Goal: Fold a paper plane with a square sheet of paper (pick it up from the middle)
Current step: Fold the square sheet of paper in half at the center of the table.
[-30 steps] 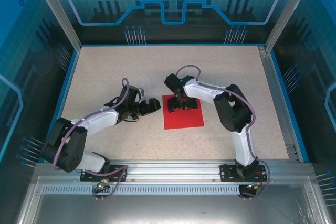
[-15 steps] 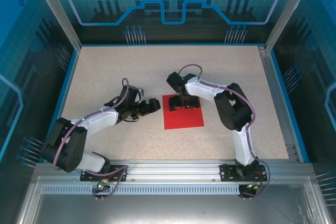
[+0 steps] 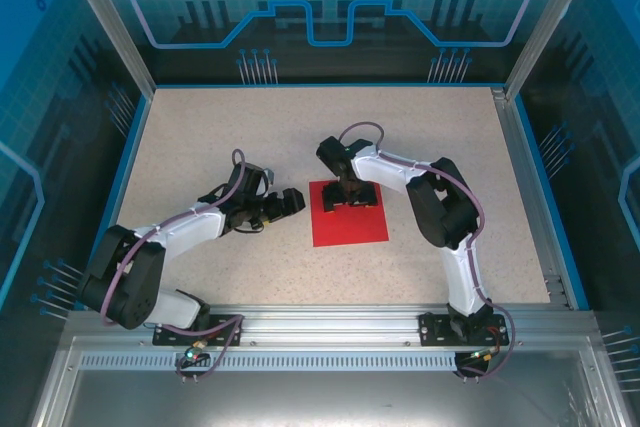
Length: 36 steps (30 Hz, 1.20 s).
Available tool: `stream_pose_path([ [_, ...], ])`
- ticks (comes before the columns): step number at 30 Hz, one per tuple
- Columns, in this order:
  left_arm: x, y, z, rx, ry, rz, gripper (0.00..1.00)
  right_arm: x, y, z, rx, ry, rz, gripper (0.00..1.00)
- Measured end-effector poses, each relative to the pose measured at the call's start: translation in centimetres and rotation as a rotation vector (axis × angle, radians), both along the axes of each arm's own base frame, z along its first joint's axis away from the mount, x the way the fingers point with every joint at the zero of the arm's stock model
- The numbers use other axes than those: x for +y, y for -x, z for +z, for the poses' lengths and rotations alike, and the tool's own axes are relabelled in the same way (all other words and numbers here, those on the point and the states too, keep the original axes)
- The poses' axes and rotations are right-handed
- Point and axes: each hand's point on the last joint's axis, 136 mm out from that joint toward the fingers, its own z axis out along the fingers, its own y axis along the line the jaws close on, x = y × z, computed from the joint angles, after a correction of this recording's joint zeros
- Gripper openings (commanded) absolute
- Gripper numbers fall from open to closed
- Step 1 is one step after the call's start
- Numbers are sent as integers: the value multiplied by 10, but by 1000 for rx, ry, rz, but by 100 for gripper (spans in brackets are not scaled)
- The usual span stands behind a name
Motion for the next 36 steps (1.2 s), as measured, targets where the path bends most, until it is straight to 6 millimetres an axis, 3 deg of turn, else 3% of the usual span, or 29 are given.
stream_pose_path([
  [8,0,-1,0,-9,-8,5,99,2,0,1,1,-12,4,84],
  [12,0,-4,2,-13,-9,5,99,2,0,2,2,-14,8,94],
  [17,-7,-20,16,-50,-2,-5,99,3,1,5,6,-27,3,99],
  [23,-11,-34,27,-87,-6,-7,99,1,6,5,26,-21,2,99],
  [29,-11,-43,17,-60,-30,2,99,-1,8,0,37,-5,2,99],
  [36,-10,-43,9,-33,-46,6,99,0,9,-1,46,-8,3,89],
])
